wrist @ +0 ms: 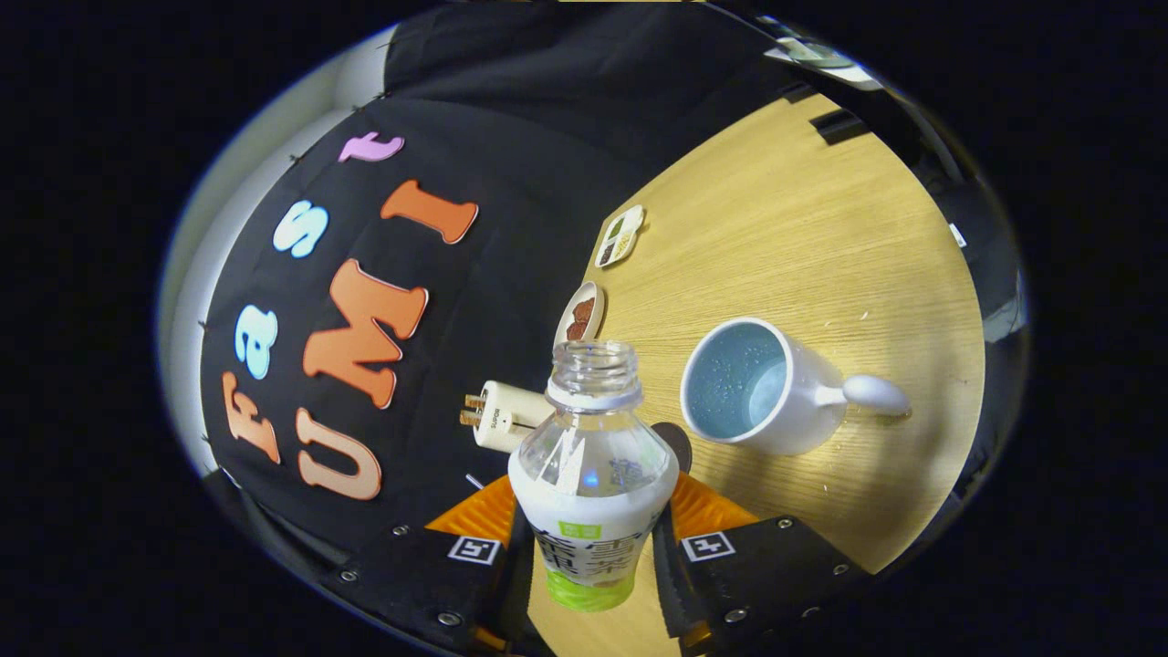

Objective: Take the bottle from table, then pour the juice into the cup, finally place the bottle on the coaster

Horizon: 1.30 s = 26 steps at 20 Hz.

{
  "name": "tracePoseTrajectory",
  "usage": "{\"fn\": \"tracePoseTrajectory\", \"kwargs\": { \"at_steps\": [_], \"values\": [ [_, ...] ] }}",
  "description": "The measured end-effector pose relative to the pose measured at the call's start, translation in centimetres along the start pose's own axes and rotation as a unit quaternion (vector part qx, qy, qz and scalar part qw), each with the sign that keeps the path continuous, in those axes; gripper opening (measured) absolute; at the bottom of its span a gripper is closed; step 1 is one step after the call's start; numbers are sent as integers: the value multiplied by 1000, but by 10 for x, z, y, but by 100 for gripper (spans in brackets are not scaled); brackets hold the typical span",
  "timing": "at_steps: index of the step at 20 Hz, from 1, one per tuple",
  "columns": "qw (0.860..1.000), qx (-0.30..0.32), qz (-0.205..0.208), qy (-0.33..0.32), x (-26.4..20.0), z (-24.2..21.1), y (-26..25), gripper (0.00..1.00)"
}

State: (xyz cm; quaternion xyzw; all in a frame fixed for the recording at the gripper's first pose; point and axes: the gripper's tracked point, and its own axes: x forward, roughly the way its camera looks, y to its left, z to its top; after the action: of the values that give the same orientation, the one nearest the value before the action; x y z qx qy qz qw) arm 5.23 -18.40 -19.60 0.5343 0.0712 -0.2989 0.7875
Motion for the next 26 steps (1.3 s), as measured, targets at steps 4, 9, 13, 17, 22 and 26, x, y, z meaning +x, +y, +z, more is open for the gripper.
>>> {"fn": "tracePoseTrajectory", "kwargs": {
  "at_steps": [4,9,13,17,22,26],
  "values": [
    [996,-85,1,-12,-1,-3,15,57],
    [980,-193,23,-50,0,7,52,57],
    [954,-288,15,-83,9,16,68,57],
    [912,-394,-5,-115,23,22,76,58],
    [876,-461,-26,-138,51,24,74,57],
    [861,-490,-38,-129,79,21,66,58]
  ]
}}
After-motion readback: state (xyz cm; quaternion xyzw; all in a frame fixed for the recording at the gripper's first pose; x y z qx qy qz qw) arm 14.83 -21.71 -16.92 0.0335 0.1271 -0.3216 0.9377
